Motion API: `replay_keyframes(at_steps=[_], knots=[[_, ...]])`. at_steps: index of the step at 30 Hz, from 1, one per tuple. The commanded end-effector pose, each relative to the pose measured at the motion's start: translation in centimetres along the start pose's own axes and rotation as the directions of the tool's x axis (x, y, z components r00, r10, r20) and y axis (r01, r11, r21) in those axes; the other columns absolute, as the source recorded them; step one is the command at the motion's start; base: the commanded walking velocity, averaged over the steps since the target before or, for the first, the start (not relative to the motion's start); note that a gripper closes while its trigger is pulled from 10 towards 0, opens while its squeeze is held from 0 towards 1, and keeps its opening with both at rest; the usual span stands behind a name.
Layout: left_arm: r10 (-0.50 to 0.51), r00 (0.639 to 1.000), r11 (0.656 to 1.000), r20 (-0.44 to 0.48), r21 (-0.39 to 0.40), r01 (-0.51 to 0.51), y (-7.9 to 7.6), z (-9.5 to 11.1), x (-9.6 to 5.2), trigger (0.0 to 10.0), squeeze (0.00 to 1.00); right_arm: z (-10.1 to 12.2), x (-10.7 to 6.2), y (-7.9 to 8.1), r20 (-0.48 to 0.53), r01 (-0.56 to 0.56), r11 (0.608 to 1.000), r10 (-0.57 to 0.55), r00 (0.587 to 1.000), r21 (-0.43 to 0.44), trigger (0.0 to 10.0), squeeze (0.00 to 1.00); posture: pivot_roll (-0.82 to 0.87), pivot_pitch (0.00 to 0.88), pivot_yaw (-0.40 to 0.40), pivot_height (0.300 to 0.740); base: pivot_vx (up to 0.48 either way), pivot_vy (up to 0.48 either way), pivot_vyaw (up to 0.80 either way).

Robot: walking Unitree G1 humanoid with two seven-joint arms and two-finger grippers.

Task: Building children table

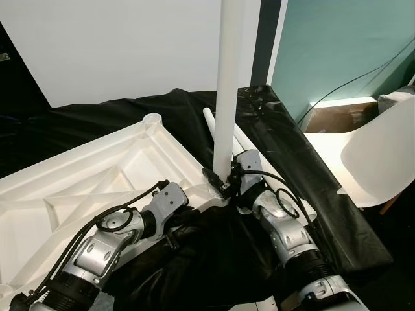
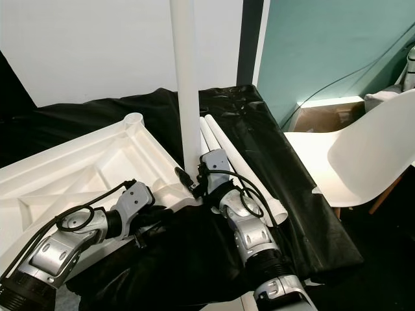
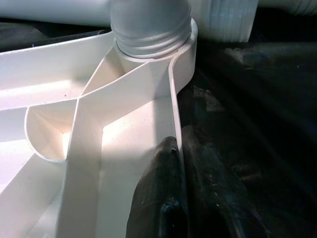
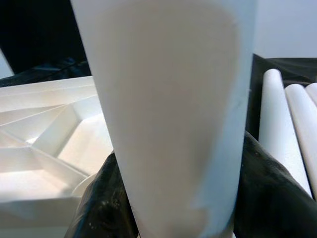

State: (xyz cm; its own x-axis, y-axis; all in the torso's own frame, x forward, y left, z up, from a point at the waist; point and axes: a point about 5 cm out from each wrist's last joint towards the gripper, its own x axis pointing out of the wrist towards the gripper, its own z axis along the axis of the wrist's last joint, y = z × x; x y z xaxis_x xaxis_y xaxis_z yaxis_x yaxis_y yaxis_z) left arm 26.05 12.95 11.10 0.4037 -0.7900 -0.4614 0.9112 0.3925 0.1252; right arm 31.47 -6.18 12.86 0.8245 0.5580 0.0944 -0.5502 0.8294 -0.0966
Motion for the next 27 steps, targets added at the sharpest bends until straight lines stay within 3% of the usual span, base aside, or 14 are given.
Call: replay_keyframes(at_steps=[1, 5, 9, 10, 14, 15, 19, 20, 22, 23, 27], knots=[[-0.175, 0.984, 0.984, -0.042, -0.044, 0.173, -2.5, -1.5, 0.9, 10.0, 0.0, 0.9, -0.3, -2.3, 0.04, 0.16, 0.987, -0.159, 0.986, -0.028, 0.0, 0.0, 0.06, 0.0, 0.012, 0.74, 0.0, 0.0, 0.0], [-0.176, 0.983, 0.984, -0.044, -0.044, 0.174, -2.4, -1.5, 0.9, 10.0, 0.0, 1.2, -0.3, -2.5, 0.061, 0.246, 0.967, -0.243, 0.968, -0.067, 0.0, 0.0, 0.06, 0.0, 0.011, 0.74, 0.0, 0.0, 0.0], [-0.176, 0.983, 0.984, -0.044, -0.045, 0.174, -2.5, -1.5, 0.9, 10.0, 0.0, 0.9, -0.1, -1.9, 0.044, 0.221, 0.973, -0.218, 0.975, -0.069, 0.0, 0.0, 0.07, 0.0, 0.009, 0.74, 0.0, 0.0, 0.0], [-0.176, 0.983, 0.984, -0.044, -0.046, 0.174, -2.5, -1.5, 0.9, 10.0, 0.0, 0.8, 0.0, -1.5, 0.035, 0.194, 0.978, -0.192, 0.981, -0.074, 10.0, 0.0, 0.07, 0.0, 0.009, 0.74, 0.0, 0.0, 0.0], [-0.177, 0.983, 0.984, -0.045, -0.046, 0.175, -2.5, -1.5, 0.9, 10.0, 0.0, 0.9, 0.4, -0.6, 0.038, 0.12, 0.988, -0.116, 0.992, -0.099, 10.0, 0.0, 0.07, 0.0, 0.009, 0.74, 0.0, 0.0, 0.0], [-0.177, 0.983, 0.984, -0.044, -0.045, 0.175, -2.5, -1.5, 0.9, 10.0, 0.0, 0.9, 0.5, -0.6, 0.034, 0.092, 0.992, -0.09, 0.995, -0.089, 10.0, 1.0, 0.07, 0.0, 0.009, 0.74, 0.0, 0.0, 0.0], [-0.178, 0.983, 0.983, -0.045, -0.044, 0.176, -2.5, -1.5, 0.9, 10.0, 0.0, 0.9, 0.8, -0.5, 0.01, 0.003, 0.997, -0.002, 1.0, -0.076, 10.0, 1.0, 0.06, 0.0, 0.012, 0.74, 0.0, 0.0, 0.0], [-0.179, 0.983, 0.983, -0.045, -0.043, 0.177, -2.5, -1.5, 0.9, 10.0, 0.0, 0.8, 0.9, -0.5, -0.014, -0.068, 0.994, 0.067, 0.998, -0.081, 10.0, 0.0, 0.06, 0.0, 0.015, 0.74, 0.0, 0.0, 0.0], [-0.179, 0.983, 0.983, -0.045, -0.043, 0.177, -2.5, -1.5, 0.9, 10.0, 0.0, 0.8, 0.9, -0.5, -0.014, -0.068, 0.994, 0.067, 0.998, -0.081, 10.0, 0.0, 0.06, 0.0, 0.015, 0.74, 0.0, 0.0, 0.0], [-0.18, 0.983, 0.983, -0.046, -0.042, 0.178, -2.5, -1.5, 0.9, 10.0, 0.0, 0.5, 0.7, -0.8, -0.054, -0.147, 0.986, 0.143, 0.988, -0.076, 10.0, 0.0, 0.06, 0.0, 0.015, 0.74, 0.0, 0.0, 0.0], [-0.18, 0.983, 0.983, -0.046, -0.041, 0.178, -2.4, -1.5, 0.9, 10.0, 0.0, 0.4, 0.3, -1.6, -0.103, -0.232, 0.97, 0.224, 0.969, -0.072, 10.0, 0.0, 0.05, 0.0, 0.018, 0.74, 0.0, 0.0, 0.0]])
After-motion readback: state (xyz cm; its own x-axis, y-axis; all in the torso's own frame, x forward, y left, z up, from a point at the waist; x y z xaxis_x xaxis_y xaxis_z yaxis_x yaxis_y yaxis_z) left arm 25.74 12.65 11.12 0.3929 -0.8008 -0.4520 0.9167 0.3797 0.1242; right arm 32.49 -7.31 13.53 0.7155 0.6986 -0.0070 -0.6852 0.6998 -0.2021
